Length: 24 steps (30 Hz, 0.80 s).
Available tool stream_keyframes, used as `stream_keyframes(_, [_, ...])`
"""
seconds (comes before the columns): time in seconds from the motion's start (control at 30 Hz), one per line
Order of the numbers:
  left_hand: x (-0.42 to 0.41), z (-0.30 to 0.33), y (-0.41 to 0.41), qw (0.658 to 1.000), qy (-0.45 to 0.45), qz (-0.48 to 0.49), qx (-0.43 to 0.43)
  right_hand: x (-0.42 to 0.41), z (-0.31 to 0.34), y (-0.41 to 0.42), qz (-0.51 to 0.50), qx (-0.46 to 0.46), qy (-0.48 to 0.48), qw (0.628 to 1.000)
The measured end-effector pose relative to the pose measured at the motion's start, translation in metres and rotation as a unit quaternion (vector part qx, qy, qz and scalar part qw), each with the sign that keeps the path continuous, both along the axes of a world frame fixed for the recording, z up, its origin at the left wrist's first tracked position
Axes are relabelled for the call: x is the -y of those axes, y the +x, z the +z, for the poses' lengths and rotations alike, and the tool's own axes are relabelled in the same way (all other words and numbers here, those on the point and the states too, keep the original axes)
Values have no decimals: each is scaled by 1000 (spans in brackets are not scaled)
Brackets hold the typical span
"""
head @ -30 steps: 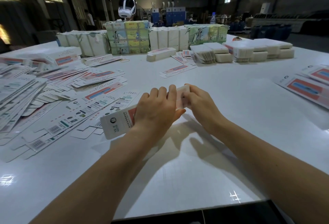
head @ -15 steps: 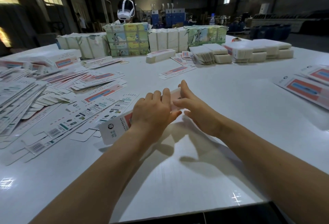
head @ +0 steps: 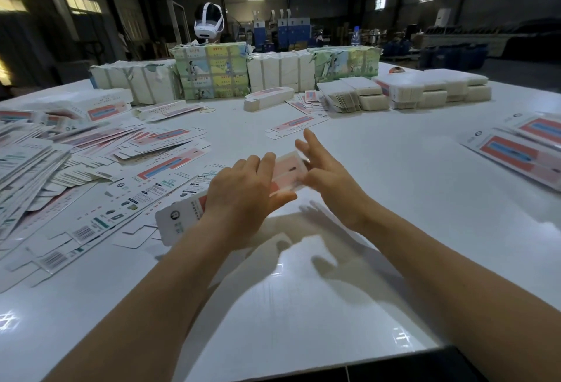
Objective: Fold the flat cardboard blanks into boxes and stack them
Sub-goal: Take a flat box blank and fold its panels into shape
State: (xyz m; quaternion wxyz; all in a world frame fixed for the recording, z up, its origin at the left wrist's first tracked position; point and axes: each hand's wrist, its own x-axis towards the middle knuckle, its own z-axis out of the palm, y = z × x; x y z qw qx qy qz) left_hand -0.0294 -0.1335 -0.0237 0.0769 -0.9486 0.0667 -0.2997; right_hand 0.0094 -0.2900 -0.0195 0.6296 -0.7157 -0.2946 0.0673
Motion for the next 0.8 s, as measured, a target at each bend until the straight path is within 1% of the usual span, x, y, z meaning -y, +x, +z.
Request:
stream_keyframes(0.03, [-1, -2, 2, 1000, 8, 0, 1, 3, 0, -2, -18, 59, -35, 997])
stream_keyframes(0.07, [-1, -3, 3, 1000, 12, -3, -4, 6, -1, -2, -28, 130, -89, 987])
stream_keyframes(0.13, [-1, -5, 5, 1000, 7, -18, -20, 11, -7, 4, -23, 245, -185, 951])
stream_keyframes(0.2, [-3, -7, 6, 998, -13, -31, -50, 12, -14, 11, -16, 305, -238, 922])
stream_keyframes(0.27, [-3, -5, 5, 995, -28, -44, -82, 12, -18, 15, -30, 342, -267, 900])
stream_keyframes(0.33, [-2, -4, 5, 994, -21, -76, -71, 13, -22, 18, -50, 347, -284, 893])
stream_keyframes(0.43, [1, 2, -1, 991, -2, -134, 10, 16, -24, 24, -95, 329, -312, 886])
stream_keyframes(0.5, [6, 0, -7, 987, -18, -150, 48, 17, -23, 28, -126, 310, -322, 885])
stream_keyframes(0.57, [10, -6, -11, 986, -63, -154, 26, 17, -22, 30, -155, 286, -313, 892])
stream_keyframes(0.67, [10, -24, -5, 985, -116, -123, -40, 16, -20, 29, -185, 271, -302, 895])
stream_keyframes(0.8, [4, -32, 2, 978, -163, -112, -64, 9, -14, 21, -180, 284, -304, 891])
